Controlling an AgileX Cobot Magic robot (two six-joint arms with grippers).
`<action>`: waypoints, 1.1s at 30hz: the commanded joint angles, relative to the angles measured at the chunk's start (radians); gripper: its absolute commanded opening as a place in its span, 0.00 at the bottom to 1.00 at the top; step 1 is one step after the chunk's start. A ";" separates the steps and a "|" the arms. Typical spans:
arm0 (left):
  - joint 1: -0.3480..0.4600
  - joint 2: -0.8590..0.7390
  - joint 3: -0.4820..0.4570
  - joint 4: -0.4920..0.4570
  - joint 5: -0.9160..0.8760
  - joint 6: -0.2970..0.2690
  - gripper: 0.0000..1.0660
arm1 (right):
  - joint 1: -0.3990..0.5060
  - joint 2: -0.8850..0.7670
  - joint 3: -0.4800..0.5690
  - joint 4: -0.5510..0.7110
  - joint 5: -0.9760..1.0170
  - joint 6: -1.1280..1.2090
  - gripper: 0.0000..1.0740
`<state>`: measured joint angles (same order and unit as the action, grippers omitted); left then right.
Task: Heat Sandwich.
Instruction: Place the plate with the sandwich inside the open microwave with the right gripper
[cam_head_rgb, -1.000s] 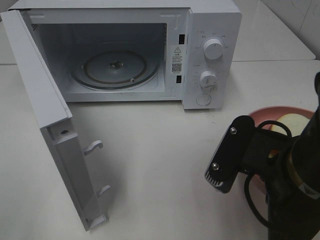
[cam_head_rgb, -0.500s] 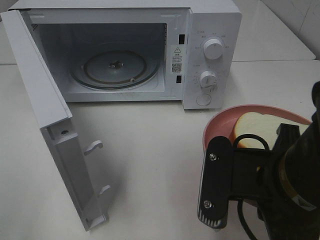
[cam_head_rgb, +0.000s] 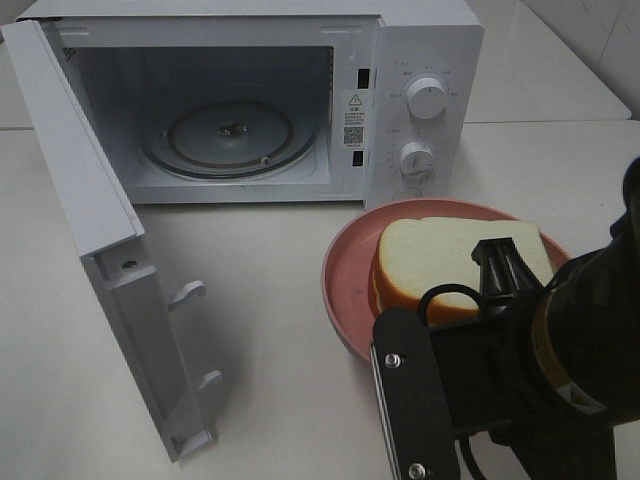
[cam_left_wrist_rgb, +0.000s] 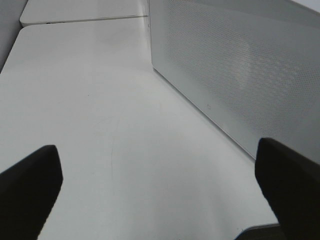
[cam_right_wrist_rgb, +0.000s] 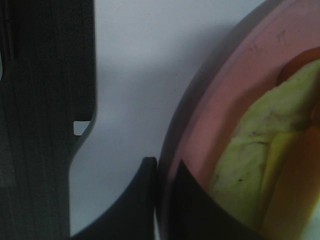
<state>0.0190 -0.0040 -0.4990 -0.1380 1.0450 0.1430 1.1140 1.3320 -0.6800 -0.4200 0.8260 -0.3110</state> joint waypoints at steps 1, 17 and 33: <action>0.001 -0.027 0.002 0.002 -0.014 0.001 0.97 | 0.005 -0.005 0.004 -0.045 -0.010 -0.061 0.02; 0.001 -0.027 0.002 0.002 -0.014 0.001 0.97 | -0.126 -0.005 0.004 0.010 -0.141 -0.411 0.03; 0.001 -0.027 0.002 0.002 -0.014 0.001 0.97 | -0.348 -0.005 0.000 0.159 -0.243 -0.911 0.03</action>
<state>0.0190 -0.0040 -0.4990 -0.1380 1.0450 0.1430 0.7720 1.3320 -0.6730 -0.2680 0.6070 -1.1840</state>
